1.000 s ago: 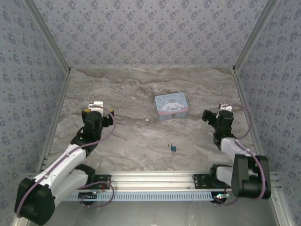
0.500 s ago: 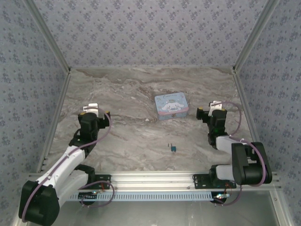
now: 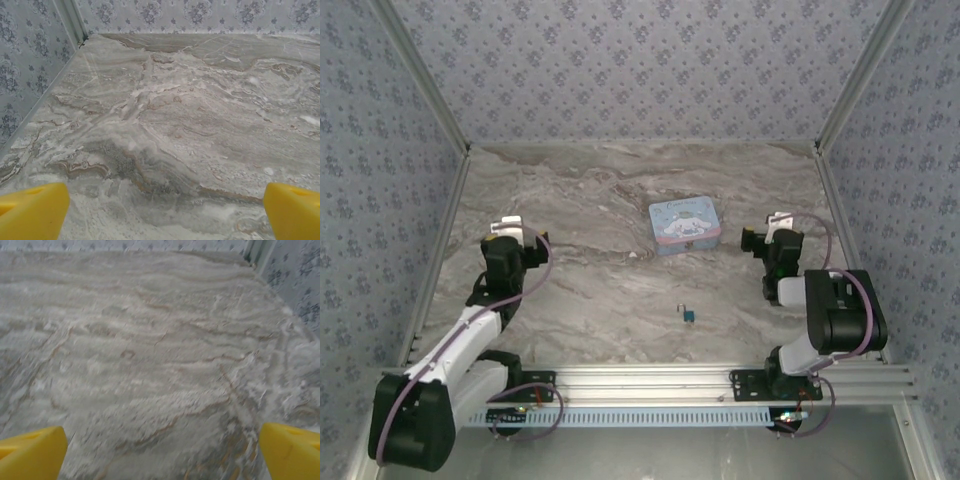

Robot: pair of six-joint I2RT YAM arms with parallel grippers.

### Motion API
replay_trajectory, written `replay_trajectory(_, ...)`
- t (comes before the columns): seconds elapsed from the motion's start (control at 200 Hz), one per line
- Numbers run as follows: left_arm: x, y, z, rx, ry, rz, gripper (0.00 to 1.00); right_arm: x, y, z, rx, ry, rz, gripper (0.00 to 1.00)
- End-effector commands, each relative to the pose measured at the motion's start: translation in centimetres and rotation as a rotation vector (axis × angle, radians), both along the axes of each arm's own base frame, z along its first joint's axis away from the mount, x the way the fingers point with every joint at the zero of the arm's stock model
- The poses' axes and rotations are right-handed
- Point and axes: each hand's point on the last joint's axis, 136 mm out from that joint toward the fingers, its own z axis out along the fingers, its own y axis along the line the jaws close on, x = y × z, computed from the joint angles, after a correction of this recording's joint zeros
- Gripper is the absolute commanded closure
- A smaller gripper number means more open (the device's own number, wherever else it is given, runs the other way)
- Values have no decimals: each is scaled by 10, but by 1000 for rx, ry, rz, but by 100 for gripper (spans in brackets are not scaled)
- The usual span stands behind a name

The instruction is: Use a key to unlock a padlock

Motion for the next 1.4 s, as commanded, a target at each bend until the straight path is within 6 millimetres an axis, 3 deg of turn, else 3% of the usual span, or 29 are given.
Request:
replay_trajectory(0.0,11,-2,-1,13,-71,-44,1,3,3,1,25,5,10,0)
replay_trajectory(0.175,23,-9,-23,14,-75,-103,1,3,4,1,19,6,10,0)
replay_trajectory(0.455,43,-16,-30,54,-48,-189,1,3,4,1,18,6,11,0)
replay_trajectory(0.56,47,-8,-31,52,-82,-187,1,4,4,2,18,5,11,0)
replay_trajectory(0.635,48,5,-47,11,-122,-148,1,3,4,2,17,5,10,0)
replay_trajectory(0.68,53,12,-46,-7,-173,-125,0,4,4,2,18,5,11,0)
replay_trajectory(0.735,51,13,-54,-25,-88,-120,1,3,4,1,18,7,11,0)
replay_trajectory(0.829,67,9,-56,-29,-50,-149,0,3,4,1,18,7,10,0)
replay_trajectory(0.869,71,14,-62,-44,21,-129,1,4,4,1,18,7,10,0)
replay_trajectory(0.924,71,26,-60,-82,-10,-88,1,3,4,1,19,6,11,0)
replay_trajectory(1.394,71,28,-60,-79,-1,-82,1,5,6,2,17,9,25,0)
